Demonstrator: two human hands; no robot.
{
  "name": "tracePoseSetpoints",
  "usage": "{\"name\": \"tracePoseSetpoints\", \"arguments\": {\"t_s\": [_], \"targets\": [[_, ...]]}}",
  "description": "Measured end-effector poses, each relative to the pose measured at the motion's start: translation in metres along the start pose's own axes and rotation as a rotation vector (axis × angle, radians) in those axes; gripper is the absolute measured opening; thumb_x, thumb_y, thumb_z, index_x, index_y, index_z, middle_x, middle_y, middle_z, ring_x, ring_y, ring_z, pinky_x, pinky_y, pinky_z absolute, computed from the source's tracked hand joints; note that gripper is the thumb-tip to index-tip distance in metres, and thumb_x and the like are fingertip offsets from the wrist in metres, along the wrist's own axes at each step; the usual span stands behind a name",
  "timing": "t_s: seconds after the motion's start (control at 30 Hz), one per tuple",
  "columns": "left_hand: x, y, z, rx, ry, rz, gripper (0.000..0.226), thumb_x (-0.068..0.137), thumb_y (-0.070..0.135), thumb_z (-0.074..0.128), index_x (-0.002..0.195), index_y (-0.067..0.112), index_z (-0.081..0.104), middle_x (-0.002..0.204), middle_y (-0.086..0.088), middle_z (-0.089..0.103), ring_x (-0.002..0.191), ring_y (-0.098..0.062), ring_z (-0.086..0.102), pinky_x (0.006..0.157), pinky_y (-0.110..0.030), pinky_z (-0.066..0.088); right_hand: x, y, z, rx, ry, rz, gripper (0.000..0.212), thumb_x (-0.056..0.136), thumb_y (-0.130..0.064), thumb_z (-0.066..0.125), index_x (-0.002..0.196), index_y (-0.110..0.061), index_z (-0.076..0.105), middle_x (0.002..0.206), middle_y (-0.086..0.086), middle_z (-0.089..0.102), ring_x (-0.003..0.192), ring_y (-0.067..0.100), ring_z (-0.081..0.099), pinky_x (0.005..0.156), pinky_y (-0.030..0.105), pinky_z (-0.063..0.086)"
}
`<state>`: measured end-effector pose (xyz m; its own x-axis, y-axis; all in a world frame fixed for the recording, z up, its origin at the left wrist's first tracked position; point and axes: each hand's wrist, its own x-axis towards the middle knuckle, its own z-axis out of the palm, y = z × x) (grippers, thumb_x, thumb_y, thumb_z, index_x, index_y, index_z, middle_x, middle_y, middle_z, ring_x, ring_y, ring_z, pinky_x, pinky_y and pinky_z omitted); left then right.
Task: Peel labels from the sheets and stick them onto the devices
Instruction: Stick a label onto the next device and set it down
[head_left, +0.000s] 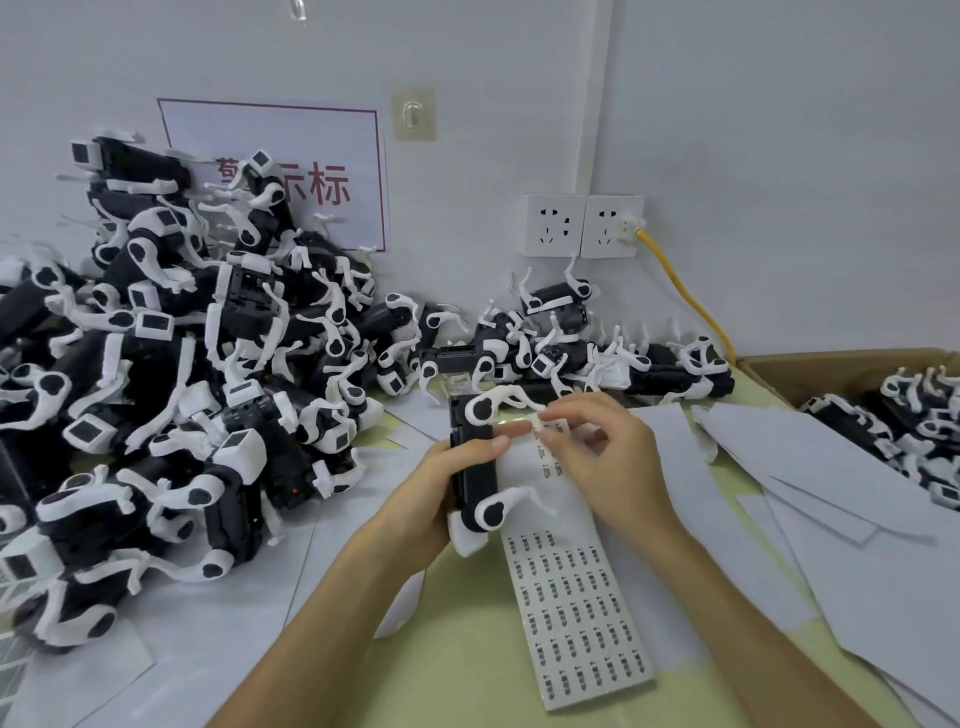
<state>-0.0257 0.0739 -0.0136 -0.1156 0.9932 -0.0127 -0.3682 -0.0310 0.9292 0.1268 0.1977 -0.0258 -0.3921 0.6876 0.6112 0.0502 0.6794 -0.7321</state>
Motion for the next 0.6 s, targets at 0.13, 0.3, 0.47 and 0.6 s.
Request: {"name": "tracePoseSetpoints", "arguments": {"t_s": [0.13,0.3,0.47,0.6], "targets": [[0.0024,-0.0018,-0.0025,-0.035,0.035,0.058,0.056,0.073,0.037,0.078,0.124,0.017,0.076,0.130,-0.011,0.073,0.116,-0.022,0.071,0.083,-0.023,0.057,-0.0006,0.0002,0.0009,-0.110,-0.038,-0.034,0.024,0.086,-0.013,0.082,0.108,-0.019,0.079,0.116,-0.011,0.065,0.114,0.002,0.059,0.096,0.018,0.045],[0.0017,0.0007,-0.0018,0.002,0.065,0.076,0.049,0.078,0.032,0.073,0.125,0.017,0.076,0.130,-0.011,0.072,0.118,-0.025,0.069,0.090,-0.025,0.057,-0.0016,-0.0014,0.0016,-0.142,-0.032,-0.061,0.024,0.085,-0.014,0.083,0.108,-0.019,0.079,0.116,-0.010,0.064,0.116,0.004,0.058,0.099,0.015,0.041],[-0.0001,0.0029,-0.0037,0.020,0.073,0.083,0.044,0.080,0.027,0.070,0.122,0.014,0.077,0.127,-0.014,0.073,0.114,-0.026,0.070,0.094,-0.031,0.054,-0.0037,-0.0045,0.0020,-0.110,-0.065,-0.044,0.023,0.085,-0.013,0.082,0.107,-0.019,0.080,0.114,-0.009,0.067,0.117,0.007,0.056,0.102,0.019,0.041],[-0.0005,0.0015,-0.0034,0.031,0.073,0.087,0.045,0.079,0.023,0.069,0.123,0.011,0.076,0.121,-0.017,0.074,0.105,-0.023,0.070,0.084,-0.026,0.057,-0.0053,-0.0043,0.0038,-0.079,-0.049,-0.030,0.017,0.082,-0.010,0.084,0.097,-0.017,0.080,0.109,-0.014,0.068,0.113,0.004,0.057,0.098,0.022,0.044]]}}
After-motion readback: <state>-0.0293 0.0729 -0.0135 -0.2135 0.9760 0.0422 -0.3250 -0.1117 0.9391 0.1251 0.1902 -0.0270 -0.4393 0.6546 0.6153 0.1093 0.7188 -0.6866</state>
